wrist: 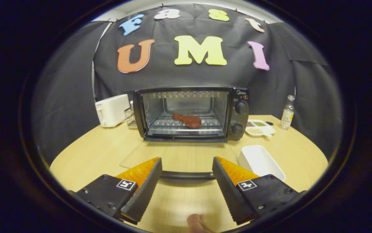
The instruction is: Open the toaster oven, put the food inside, and close the toaster oven door.
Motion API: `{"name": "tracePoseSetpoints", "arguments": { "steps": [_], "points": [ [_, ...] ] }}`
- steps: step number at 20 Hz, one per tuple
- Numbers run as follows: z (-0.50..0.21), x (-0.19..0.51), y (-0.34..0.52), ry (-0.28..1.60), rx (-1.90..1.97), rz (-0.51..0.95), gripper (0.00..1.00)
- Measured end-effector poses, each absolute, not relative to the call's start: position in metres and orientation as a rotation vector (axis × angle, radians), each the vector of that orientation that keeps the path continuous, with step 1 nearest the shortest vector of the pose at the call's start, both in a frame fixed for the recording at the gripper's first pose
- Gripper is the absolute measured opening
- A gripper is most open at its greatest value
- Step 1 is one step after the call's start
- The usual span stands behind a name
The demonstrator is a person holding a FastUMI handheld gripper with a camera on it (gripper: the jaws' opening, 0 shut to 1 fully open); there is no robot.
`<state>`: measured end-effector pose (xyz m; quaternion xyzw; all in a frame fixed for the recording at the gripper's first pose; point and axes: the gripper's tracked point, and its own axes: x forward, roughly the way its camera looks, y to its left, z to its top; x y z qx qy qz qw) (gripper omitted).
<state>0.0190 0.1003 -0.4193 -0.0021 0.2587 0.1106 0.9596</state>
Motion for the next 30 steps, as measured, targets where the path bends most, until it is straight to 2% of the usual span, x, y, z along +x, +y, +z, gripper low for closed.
{"name": "tracePoseSetpoints", "arguments": {
  "steps": [13, 23, 30],
  "points": [
    [-0.483, 0.009, 0.105, 0.745, 0.012, 0.192, 0.99],
    [-0.483, 0.011, 0.108, 0.748, 0.008, 0.199, 0.98],
    [-0.459, 0.022, 0.109, 0.664, -0.038, 0.202, 0.98]
  ]
}}
